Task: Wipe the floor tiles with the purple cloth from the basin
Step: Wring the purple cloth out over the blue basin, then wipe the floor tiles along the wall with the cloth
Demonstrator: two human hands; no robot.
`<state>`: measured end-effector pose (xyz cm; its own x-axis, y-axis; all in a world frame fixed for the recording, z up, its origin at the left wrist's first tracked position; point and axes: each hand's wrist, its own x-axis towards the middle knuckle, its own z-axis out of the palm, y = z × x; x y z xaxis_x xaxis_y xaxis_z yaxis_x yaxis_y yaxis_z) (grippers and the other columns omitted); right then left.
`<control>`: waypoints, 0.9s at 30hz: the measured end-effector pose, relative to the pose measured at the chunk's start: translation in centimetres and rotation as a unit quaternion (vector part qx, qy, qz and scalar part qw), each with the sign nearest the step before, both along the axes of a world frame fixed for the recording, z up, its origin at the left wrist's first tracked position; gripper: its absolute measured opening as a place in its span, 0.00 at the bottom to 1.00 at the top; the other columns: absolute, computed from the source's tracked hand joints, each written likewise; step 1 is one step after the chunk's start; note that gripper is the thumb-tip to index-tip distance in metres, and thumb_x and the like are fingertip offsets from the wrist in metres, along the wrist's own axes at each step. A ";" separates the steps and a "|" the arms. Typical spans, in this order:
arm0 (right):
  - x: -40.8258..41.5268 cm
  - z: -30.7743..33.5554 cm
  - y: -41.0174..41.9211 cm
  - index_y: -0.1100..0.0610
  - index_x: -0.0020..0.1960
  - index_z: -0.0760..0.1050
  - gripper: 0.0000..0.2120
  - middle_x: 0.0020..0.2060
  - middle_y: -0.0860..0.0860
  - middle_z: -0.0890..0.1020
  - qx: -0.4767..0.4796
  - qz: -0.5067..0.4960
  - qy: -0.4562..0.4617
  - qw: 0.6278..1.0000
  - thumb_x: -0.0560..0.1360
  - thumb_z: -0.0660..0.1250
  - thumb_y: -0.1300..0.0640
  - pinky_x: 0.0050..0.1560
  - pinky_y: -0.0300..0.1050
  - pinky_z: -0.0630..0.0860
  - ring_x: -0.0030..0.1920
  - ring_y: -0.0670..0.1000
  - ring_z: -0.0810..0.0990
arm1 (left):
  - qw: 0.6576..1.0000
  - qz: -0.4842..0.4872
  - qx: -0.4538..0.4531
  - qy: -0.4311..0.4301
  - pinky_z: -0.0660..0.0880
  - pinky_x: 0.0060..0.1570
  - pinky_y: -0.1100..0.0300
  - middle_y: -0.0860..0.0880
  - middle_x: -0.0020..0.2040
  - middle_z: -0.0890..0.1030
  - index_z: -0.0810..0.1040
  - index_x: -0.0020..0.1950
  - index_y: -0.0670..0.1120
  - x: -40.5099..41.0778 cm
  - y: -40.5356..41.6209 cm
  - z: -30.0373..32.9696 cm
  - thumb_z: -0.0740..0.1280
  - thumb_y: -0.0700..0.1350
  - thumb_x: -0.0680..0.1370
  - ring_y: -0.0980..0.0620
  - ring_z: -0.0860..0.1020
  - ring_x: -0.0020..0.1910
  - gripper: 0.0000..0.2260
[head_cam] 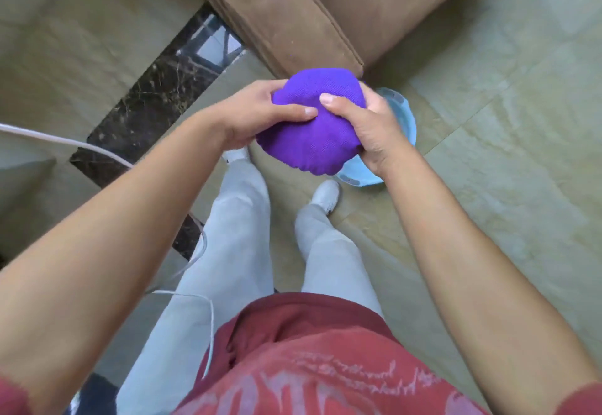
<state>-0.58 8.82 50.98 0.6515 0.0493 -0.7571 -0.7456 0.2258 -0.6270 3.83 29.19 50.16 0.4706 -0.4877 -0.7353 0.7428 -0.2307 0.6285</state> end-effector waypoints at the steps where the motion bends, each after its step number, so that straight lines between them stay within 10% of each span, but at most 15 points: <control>1: 1.0 0.0 1.6 0.58 0.63 0.78 0.22 0.55 0.55 0.86 -0.017 0.026 0.005 1.000 0.71 0.76 0.55 0.60 0.53 0.81 0.54 0.53 0.85 | 1.000 0.024 0.008 -0.003 0.81 0.52 0.58 0.47 0.56 0.88 0.85 0.57 0.52 0.6 2.0 -0.1 0.76 0.45 0.74 0.50 0.86 0.55 0.12; 6: 7.0 0.3 9.7 0.45 0.80 0.55 0.46 0.74 0.45 0.71 -0.056 0.244 -0.017 0.968 0.70 0.77 0.44 0.68 0.51 0.75 0.68 0.42 0.75 | 0.996 0.088 0.017 0.004 0.81 0.58 0.53 0.44 0.57 0.87 0.86 0.57 0.48 4.4 12.3 0.4 0.77 0.45 0.74 0.48 0.86 0.55 0.12; 9: 10.1 0.3 14.2 0.38 0.77 0.61 0.43 0.75 0.41 0.68 -0.045 0.298 -0.069 0.951 0.69 0.79 0.48 0.75 0.48 0.67 0.72 0.39 0.70 | 0.995 0.093 0.009 0.028 0.82 0.48 0.58 0.44 0.54 0.88 0.87 0.55 0.48 6.9 17.8 0.3 0.77 0.49 0.73 0.49 0.86 0.51 0.12; 16: 19.1 -1.2 27.3 0.52 0.58 0.80 0.20 0.46 0.48 0.86 -0.052 0.333 -0.059 0.939 0.69 0.79 0.59 0.45 0.40 0.80 0.46 0.45 0.84 | 0.977 0.206 0.046 -0.008 0.80 0.57 0.58 0.50 0.67 0.81 0.75 0.71 0.56 14.2 30.0 -0.7 0.77 0.47 0.73 0.54 0.83 0.61 0.27; 23: 30.6 -5.8 35.6 0.55 0.49 0.81 0.16 0.44 0.55 0.86 -0.102 0.403 -0.070 0.907 0.64 0.80 0.53 0.44 0.48 0.80 0.44 0.53 0.86 | 0.977 0.195 0.076 0.034 0.83 0.54 0.54 0.44 0.54 0.88 0.88 0.54 0.48 20.6 38.1 -4.5 0.81 0.63 0.62 0.47 0.86 0.54 0.26; 27: 36.2 -12.0 40.3 0.60 0.45 0.78 0.16 0.37 0.53 0.82 -0.143 0.438 -0.059 0.886 0.63 0.80 0.55 0.40 0.47 0.75 0.38 0.51 0.81 | 0.966 0.234 0.094 0.060 0.81 0.58 0.48 0.40 0.58 0.86 0.85 0.58 0.45 24.0 41.4 -10.0 0.79 0.49 0.70 0.44 0.85 0.57 0.18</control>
